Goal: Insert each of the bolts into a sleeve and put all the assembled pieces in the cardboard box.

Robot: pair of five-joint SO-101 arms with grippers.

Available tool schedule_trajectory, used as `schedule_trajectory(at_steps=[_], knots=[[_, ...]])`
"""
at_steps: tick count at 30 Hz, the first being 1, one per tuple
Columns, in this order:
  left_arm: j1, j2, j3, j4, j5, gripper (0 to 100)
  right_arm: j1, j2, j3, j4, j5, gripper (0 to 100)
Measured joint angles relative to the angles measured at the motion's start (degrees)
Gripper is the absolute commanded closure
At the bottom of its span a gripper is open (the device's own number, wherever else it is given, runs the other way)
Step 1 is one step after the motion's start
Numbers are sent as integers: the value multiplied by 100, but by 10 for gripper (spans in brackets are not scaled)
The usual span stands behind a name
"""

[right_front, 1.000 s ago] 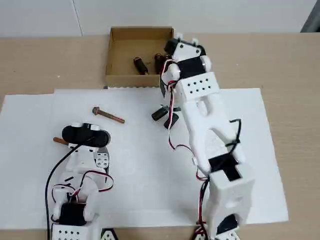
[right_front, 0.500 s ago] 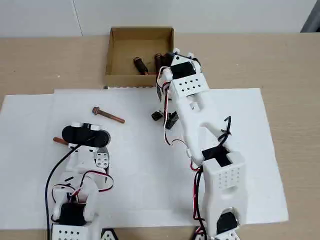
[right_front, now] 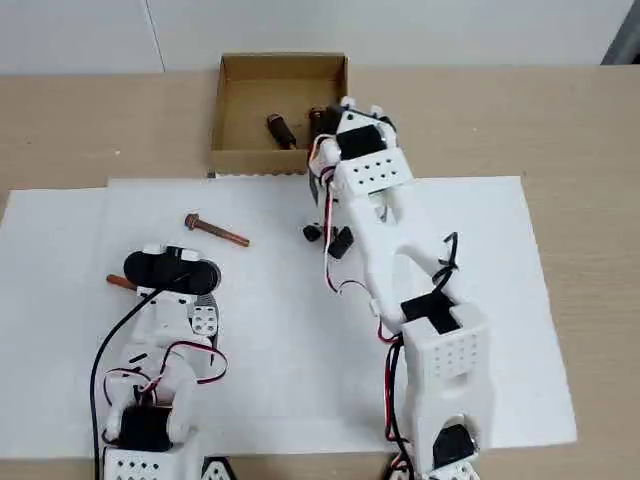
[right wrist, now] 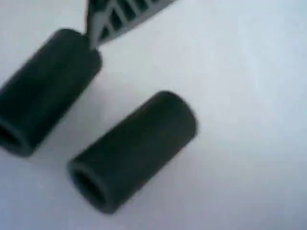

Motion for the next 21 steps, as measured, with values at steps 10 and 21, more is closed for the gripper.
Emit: schedule_trajectory(at_steps=[10, 21], knots=[[0, 0, 0, 0, 0, 994, -44, 484, 0, -431, -18, 822], [0, 0, 0, 0, 0, 994, -18, 888, -9, -440, -18, 978]])
